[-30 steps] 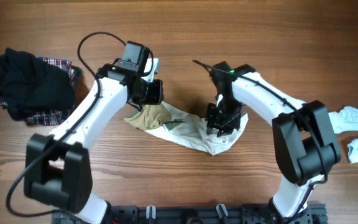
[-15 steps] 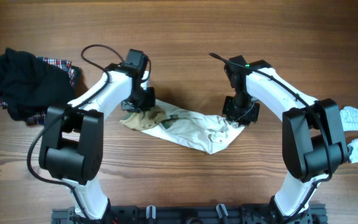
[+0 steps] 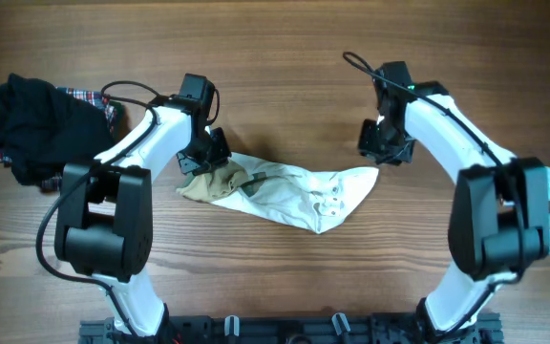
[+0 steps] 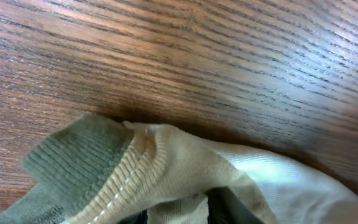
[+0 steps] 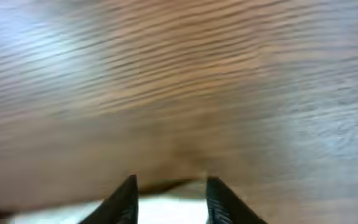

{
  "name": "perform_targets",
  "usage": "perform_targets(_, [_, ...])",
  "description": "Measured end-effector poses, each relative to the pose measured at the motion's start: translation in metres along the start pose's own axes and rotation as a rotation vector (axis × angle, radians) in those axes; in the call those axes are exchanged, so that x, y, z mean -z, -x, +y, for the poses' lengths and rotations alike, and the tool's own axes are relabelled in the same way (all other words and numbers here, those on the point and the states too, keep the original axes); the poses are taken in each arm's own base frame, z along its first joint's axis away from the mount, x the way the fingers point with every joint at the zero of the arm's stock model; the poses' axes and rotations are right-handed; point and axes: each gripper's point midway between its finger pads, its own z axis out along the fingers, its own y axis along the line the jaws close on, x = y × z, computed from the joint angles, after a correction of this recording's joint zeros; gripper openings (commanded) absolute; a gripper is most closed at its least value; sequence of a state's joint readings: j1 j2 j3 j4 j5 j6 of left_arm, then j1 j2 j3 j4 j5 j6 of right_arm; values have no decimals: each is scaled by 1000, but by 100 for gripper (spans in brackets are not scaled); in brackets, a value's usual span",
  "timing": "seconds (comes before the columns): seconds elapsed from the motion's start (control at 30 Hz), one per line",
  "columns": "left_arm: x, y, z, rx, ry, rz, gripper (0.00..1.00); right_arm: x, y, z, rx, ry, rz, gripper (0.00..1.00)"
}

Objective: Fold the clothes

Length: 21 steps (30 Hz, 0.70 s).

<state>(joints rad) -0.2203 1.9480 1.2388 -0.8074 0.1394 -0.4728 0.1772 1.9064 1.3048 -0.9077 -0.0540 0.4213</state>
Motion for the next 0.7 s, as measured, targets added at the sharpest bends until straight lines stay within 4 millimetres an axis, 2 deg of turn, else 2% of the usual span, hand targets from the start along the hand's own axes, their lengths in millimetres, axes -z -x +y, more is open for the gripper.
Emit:
perform_targets(0.03, [0,0,0,-8,-3,2,35,9,0,5,9,30,-15,67])
perform_targets(0.1, [3,-2,-2,-26,-13,7,45,35,2,17,34,100,-60,69])
perform_targets(0.13, [7,-3,-3,-31,-18,1,54,47,0,24,52,148,-69,70])
perform_targets(0.17, [19,-1,-6,-46,-36,-27,60,54,-4,32,78,199,-60,70])
perform_targets(0.23, [51,4,-13,-76,-79,-106,66,57,-16,42,114,261,-11,70])
perform_targets(0.27, [61,5,-13,-86,-88,-128,69,58,-18,44,126,278,-2,70])
perform_targets(0.3, [63,6,-11,-92,-89,-133,72,58,-19,46,132,287,0,70])
perform_targets(0.4, [58,5,1,-134,-116,-103,79,59,-18,48,137,302,-2,70])
perform_targets(0.57, [48,2,45,-123,-239,-35,88,58,-17,48,137,296,-6,70])
perform_targets(0.63, [39,-4,45,-158,-265,-20,87,58,-16,47,138,291,-13,70])
perform_targets(0.7, [22,-12,45,-175,-286,16,88,58,-15,46,138,285,-18,70])
